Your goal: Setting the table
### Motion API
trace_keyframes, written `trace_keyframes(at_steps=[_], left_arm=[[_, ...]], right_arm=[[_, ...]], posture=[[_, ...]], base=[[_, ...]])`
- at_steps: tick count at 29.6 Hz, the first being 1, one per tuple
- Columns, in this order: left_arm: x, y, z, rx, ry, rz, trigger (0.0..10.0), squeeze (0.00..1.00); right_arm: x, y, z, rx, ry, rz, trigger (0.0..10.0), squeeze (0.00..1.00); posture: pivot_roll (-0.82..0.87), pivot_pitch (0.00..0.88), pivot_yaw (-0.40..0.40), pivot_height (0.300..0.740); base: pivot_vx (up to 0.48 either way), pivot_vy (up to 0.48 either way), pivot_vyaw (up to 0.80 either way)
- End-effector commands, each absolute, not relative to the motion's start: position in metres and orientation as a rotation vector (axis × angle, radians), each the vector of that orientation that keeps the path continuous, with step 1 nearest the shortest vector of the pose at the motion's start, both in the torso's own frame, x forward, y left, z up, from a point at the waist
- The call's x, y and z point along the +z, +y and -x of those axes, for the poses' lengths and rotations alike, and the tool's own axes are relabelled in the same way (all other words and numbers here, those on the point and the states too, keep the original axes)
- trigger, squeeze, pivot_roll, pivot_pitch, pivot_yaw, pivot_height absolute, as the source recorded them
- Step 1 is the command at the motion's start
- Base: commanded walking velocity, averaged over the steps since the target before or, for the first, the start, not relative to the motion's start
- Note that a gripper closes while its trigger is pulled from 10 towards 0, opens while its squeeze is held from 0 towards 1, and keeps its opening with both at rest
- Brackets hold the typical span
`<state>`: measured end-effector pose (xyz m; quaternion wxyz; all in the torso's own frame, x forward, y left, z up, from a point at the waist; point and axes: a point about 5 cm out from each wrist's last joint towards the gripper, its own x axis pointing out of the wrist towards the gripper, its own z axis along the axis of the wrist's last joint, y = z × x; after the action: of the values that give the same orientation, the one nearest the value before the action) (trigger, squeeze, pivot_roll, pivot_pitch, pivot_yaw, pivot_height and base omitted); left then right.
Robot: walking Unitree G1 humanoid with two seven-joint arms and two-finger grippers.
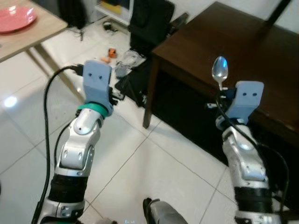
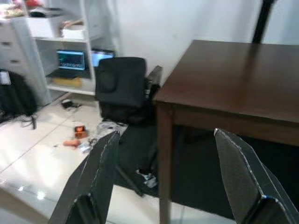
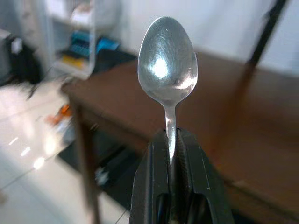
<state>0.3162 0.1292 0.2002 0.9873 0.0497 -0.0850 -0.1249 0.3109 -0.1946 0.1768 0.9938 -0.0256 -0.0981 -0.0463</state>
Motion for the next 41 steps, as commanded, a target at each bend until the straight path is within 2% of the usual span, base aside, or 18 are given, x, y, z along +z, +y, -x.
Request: trace_keyframes(at_steps=[1,31,41], left_arm=[[0.195,0.137,-0.318,-0.255,-0.129,-0.085,10.0,0.0],[0.206,0.142,-0.324,-0.207,-0.188,-0.101,10.0,0.0],[0.209,0.14,-0.327,-0.17,-0.218,-0.141,10.0,0.0]], right_arm=[[0.179,-0.199,-0.31,-0.104,-0.209,0.053,10.0,0.0],[0.182,-0.197,-0.313,-0.097,-0.211,0.043,10.0,0.0],[0.19,-0.194,-0.314,-0.08,-0.256,0.029,10.0,0.0]], posture=[[0.04,0.019,0.004,0.74],[0.04,0.009,-0.003,0.74],[0.04,0.0,-0.004,0.74]], base=[[0.0,0.0,-0.8],[0.0,0.0,-0.8],[0.436,0.0,-0.18]])
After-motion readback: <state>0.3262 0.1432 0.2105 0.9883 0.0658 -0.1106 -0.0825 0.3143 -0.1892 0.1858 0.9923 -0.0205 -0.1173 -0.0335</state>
